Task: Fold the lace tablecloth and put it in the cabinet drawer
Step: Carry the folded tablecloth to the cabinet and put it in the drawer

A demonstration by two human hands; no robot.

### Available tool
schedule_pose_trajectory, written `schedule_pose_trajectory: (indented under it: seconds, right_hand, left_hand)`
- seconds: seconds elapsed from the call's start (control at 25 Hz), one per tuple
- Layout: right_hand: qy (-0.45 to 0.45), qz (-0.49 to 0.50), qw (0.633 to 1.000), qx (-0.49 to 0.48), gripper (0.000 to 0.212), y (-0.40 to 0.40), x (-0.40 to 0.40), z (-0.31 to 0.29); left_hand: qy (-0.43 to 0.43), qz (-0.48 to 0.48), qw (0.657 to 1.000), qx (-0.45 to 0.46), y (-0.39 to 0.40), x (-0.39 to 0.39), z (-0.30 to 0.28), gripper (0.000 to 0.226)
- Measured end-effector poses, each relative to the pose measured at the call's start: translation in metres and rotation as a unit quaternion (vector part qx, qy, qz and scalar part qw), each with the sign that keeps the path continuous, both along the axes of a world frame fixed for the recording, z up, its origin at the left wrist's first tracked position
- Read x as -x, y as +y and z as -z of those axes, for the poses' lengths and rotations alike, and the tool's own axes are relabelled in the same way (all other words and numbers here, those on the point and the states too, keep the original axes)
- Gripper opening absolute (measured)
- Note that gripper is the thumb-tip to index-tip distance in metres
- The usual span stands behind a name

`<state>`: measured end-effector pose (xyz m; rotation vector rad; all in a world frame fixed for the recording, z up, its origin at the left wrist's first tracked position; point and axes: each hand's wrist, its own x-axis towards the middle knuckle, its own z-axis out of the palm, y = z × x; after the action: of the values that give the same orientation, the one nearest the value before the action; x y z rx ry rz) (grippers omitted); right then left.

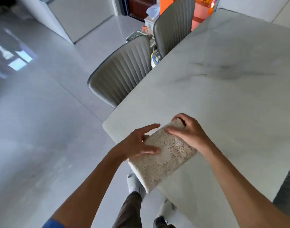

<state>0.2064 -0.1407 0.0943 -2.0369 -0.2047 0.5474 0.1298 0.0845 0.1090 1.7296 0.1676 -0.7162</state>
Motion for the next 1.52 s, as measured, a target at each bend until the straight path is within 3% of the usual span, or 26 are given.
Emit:
schedule_pose_trajectory:
  seconds: [0.08, 0.16, 0.2, 0.28, 0.4, 0.48, 0.56, 0.72, 0.92, 1.12, 1.52]
  right_hand:
    - [-0.004, 0.051, 0.998, -0.03, 0.044, 0.038, 0.02, 0.0]
    - [0.0, 0.101, 0.994, -0.034, 0.043, 0.079, 0.043, 0.007]
    - [0.0, 0.106, 0.994, -0.019, 0.042, 0.104, 0.054, 0.008]
    - [-0.043, 0.096, 0.994, 0.018, 0.038, 0.157, 0.078, 0.0]
    - [-0.191, -0.079, 0.978, -0.017, 0.049, 0.239, 0.128, -0.015]
    - [-0.212, -0.253, 0.943, -0.036, 0.053, 0.284, 0.165, -0.023]
    - [-0.196, -0.357, 0.913, -0.001, 0.055, 0.338, 0.21, -0.019]
    - [-0.163, -0.369, 0.915, 0.01, 0.057, 0.468, 0.3, -0.033]
    - [-0.2, -0.421, 0.884, -0.032, 0.058, 0.64, 0.392, -0.065]
    - [-0.193, -0.472, 0.86, -0.029, 0.06, 0.789, 0.459, -0.065]
    - [-0.135, -0.535, 0.829, -0.085, 0.06, 1.11, 0.543, 0.001]
  left_hand:
    - [0.044, -0.159, 0.986, 0.018, 0.044, 0.046, -0.01, 0.06]
    - [0.05, -0.33, 0.938, 0.099, 0.068, 0.095, -0.012, 0.051]
    - [0.015, -0.406, 0.907, 0.112, 0.075, 0.121, -0.012, 0.053]
    - [-0.088, -0.48, 0.872, 0.023, 0.088, 0.165, -0.007, 0.059]
    - [-0.167, -0.487, 0.841, -0.166, 0.13, 0.228, 0.0, 0.051]
    - [-0.158, -0.503, 0.825, -0.206, 0.175, 0.267, 0.004, 0.052]
    - [-0.15, -0.516, 0.816, -0.213, 0.233, 0.316, 0.002, 0.065]
    - [-0.187, -0.515, 0.817, -0.179, 0.36, 0.412, -0.013, 0.074]
    - [-0.187, -0.652, 0.733, -0.05, 0.493, 0.525, -0.045, 0.048]
    - [-0.155, -0.691, 0.699, -0.097, 0.61, 0.594, -0.048, 0.063]
    - [-0.126, -0.731, 0.65, -0.166, 0.896, 0.679, -0.008, 0.066]
